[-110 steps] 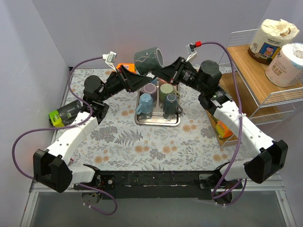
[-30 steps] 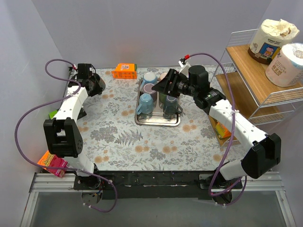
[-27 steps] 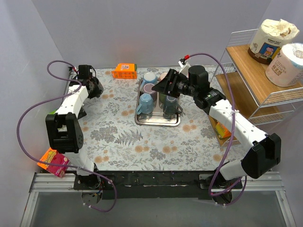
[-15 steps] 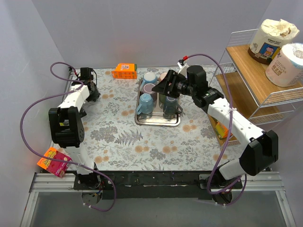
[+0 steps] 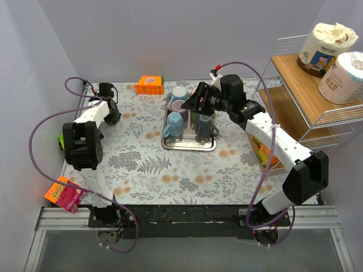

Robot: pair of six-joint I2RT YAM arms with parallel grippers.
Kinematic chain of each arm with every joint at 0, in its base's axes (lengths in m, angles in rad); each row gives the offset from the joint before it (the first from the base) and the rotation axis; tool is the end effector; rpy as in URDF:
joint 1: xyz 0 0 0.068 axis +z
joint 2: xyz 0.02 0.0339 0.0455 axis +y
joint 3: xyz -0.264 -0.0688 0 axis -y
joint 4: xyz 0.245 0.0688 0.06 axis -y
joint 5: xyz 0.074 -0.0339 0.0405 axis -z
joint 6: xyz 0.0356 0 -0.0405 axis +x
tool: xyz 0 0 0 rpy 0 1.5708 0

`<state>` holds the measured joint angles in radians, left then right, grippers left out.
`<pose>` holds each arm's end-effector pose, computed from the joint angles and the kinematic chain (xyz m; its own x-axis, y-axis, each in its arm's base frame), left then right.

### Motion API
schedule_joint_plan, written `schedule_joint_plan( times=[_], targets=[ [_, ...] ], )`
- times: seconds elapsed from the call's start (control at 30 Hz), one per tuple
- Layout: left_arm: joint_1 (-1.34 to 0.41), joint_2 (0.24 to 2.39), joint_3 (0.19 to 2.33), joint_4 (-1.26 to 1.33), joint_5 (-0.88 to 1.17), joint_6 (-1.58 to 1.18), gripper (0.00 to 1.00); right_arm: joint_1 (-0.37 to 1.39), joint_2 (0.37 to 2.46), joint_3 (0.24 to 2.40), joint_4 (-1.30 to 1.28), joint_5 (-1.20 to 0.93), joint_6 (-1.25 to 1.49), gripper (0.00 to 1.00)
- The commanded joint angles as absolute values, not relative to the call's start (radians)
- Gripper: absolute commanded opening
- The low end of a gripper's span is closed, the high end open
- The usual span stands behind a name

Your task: Turn the mug right side up

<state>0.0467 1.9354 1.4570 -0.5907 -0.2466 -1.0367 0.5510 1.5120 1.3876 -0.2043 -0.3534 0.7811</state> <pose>0.4106 0.0279 0.2055 -0.3059 -0.8499 -0.4290 -0.8366 0.4551 -0.3050 0.2974 0.1972 0.3715 -0.7376 0.3220 -0.5935 -0.3534 0.5649 0.7457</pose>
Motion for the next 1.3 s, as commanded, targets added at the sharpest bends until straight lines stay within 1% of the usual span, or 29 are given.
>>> schedule_joint_plan(
  times=[0.0, 0.07, 0.13, 0.17, 0.23, 0.27, 0.33, 0.37, 0.4, 0.47, 0.5, 0.57, 0.7, 0.73, 0.87, 0.93, 1.03, 1.1, 1.13, 1.2, 1.27],
  targets=[
    [0.066, 1.928, 1.514, -0.598, -0.227, -1.055, 0.13, 0.549, 1.514, 1.404, -0.235, -0.328, 0.758, 0.65],
    [0.066, 1.913, 1.511, -0.6, -0.207, -1.063, 0.26, 0.549, 1.511, 1.396, -0.236, -0.324, 0.759, 0.65],
    [0.066, 1.896, 1.509, -0.594, -0.196, -1.063, 0.31, 0.548, 1.509, 1.388, -0.241, -0.311, 0.759, 0.65],
    [0.066, 1.89, 1.511, -0.594, -0.192, -1.062, 0.41, 0.549, 1.511, 1.385, -0.251, -0.307, 0.761, 0.65],
    [0.066, 1.867, 1.517, -0.598, -0.181, -1.063, 0.47, 0.549, 1.512, 1.381, -0.262, -0.293, 0.761, 0.65],
    [0.066, 1.858, 1.517, -0.598, -0.176, -1.063, 0.57, 0.549, 1.513, 1.379, -0.271, -0.29, 0.761, 0.66],
    [0.064, 1.833, 1.525, -0.606, -0.163, -1.063, 0.68, 0.549, 1.514, 1.379, -0.285, -0.27, 0.761, 0.67],
    [0.064, 1.824, 1.526, -0.609, -0.157, -1.069, 0.72, 0.549, 1.514, 1.381, -0.302, -0.262, 0.758, 0.68],
    [0.064, 1.803, 1.529, -0.618, -0.14, -1.077, 0.81, 0.549, 1.514, 1.381, -0.31, -0.255, 0.752, 0.69],
    [0.064, 1.776, 1.532, -0.627, -0.118, -1.091, 0.84, 0.554, 1.517, 1.39, -0.336, -0.229, 0.715, 0.7],
    [0.064, 1.763, 1.535, -0.644, -0.107, -1.106, 0.89, 0.557, 1.52, 1.397, -0.35, -0.218, 0.7, 0.7],
    [0.064, 1.721, 1.548, -0.66, -0.063, -1.121, 0.94, 0.587, 1.54, 1.439, -0.414, -0.143, 0.661, 0.7],
    [0.061, 1.668, 1.595, -0.727, 0.043, -1.123, 0.98, 0.678, 1.594, 1.486, -0.466, 0.012, 0.641, 0.7],
    [0.06, 1.657, 1.6, -0.736, 0.058, -1.123, 0.98, 0.721, 1.623, 1.496, -0.469, 0.099, 0.641, 0.71],
    [0.058, 1.548, 1.53, -0.695, 0.176, -1.123, 0.98, 0.808, 1.695, 1.56, -0.524, 0.291, 0.656, 0.71],
    [0.06, 1.467, 1.459, -0.643, 0.256, -1.124, 0.98, 0.833, 1.713, 1.562, -0.499, 0.359, 0.617, 0.69],
    [0.06, 1.391, 1.387, -0.591, 0.343, -1.123, 0.98, 0.83, 1.718, 1.562, -0.457, 0.389, 0.504, 0.67],
    [0.06, 1.361, 1.362, -0.572, 0.386, -1.123, 0.98, 0.822, 1.712, 1.565, -0.477, 0.422, 0.393, 0.68],
    [0.06, 1.355, 1.345, -0.566, 0.42, -1.126, 0.98, 0.801, 1.689, 1.553, -0.462, 0.379, 0.346, 0.68],
    [0.06, 1.347, 1.328, -0.551, 0.452, -1.132, 0.98, 0.776, 1.652, 1.491, -0.454, 0.359, 0.237, 0.68],
    [0.06, 1.341, 1.312, -0.537, 0.489, -1.14, 0.98, 0.723, 1.596, 1.415, -0.44, 0.234, 0.133, 0.69]
  ],
)
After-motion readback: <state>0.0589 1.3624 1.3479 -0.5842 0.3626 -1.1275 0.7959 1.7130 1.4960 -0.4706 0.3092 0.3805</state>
